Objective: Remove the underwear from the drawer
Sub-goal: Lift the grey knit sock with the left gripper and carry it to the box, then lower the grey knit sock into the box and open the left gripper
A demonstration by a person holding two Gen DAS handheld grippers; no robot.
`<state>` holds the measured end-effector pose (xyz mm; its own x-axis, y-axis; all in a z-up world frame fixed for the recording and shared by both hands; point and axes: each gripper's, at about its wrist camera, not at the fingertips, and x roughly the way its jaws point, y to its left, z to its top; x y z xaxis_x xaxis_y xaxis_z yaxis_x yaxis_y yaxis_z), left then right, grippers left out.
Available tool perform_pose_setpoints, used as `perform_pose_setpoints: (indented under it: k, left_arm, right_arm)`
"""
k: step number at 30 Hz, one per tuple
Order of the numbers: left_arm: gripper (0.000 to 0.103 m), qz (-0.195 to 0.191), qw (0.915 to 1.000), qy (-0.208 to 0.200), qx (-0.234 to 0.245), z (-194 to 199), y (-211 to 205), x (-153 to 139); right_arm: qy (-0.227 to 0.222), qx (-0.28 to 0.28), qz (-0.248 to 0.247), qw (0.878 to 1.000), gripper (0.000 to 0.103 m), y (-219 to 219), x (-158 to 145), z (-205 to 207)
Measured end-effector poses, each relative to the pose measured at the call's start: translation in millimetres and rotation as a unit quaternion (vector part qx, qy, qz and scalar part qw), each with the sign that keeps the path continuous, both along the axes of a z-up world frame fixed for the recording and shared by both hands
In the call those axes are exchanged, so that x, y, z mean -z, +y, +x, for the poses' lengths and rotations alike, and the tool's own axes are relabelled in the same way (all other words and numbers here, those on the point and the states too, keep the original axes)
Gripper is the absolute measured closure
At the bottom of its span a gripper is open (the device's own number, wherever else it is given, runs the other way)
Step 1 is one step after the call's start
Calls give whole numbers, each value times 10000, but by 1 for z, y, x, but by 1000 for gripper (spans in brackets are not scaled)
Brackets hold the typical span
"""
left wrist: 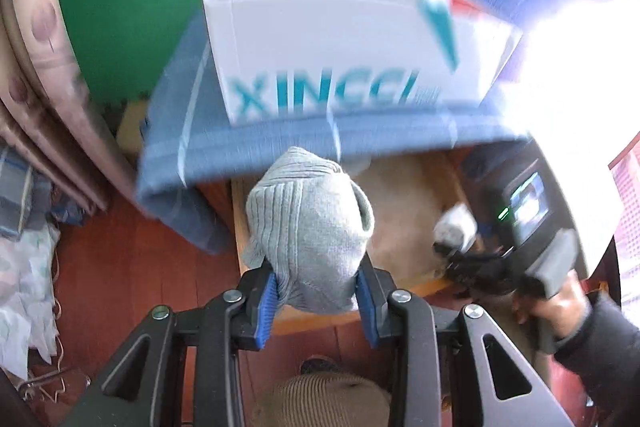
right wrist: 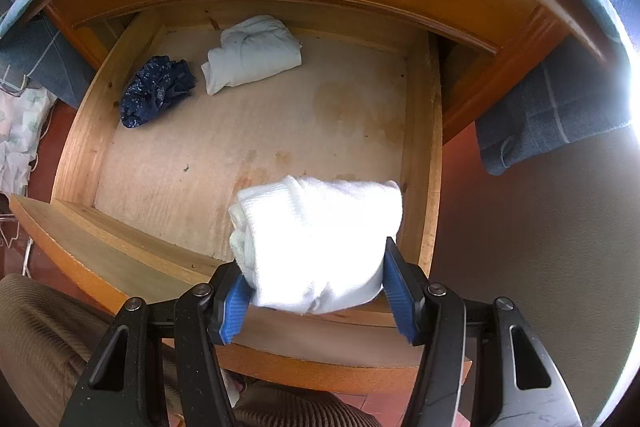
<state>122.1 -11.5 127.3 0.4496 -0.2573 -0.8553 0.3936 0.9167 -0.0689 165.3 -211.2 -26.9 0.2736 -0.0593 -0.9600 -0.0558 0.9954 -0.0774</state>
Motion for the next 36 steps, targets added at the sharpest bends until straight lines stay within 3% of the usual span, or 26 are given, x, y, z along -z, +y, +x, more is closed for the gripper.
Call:
perform_pose_setpoints:
  k: [9, 14, 21, 26, 31, 36]
  left_arm:
    - [69, -298, 9947, -979, -5, 22, -4, -110]
    - [69, -399, 9927, -1137, -27, 60, -17, -135]
    - [69, -385, 9938, -1040, 68, 116, -49, -122]
    - [68, -352, 9973, -646, -31, 155, -65, -84]
    - [68, -150, 9989, -420, -150, 180, -73, -57]
    - [67, -103, 9989, -401, -213, 184, -80, -47]
  right_arm:
    - [-20, 22, 3, 10000, 47, -1, -1, -1]
    - [-21, 17, -33, 10000, 47, -1, -1, -1]
    - [-30, 29, -99, 9999, 47, -2, -1, -1]
    - [2, 27, -29, 10000, 47, -4, 1, 0]
    - [21, 11, 3, 10000, 47, -3, 2, 1]
    - [36, -7, 64, 10000, 47, -2, 3, 1]
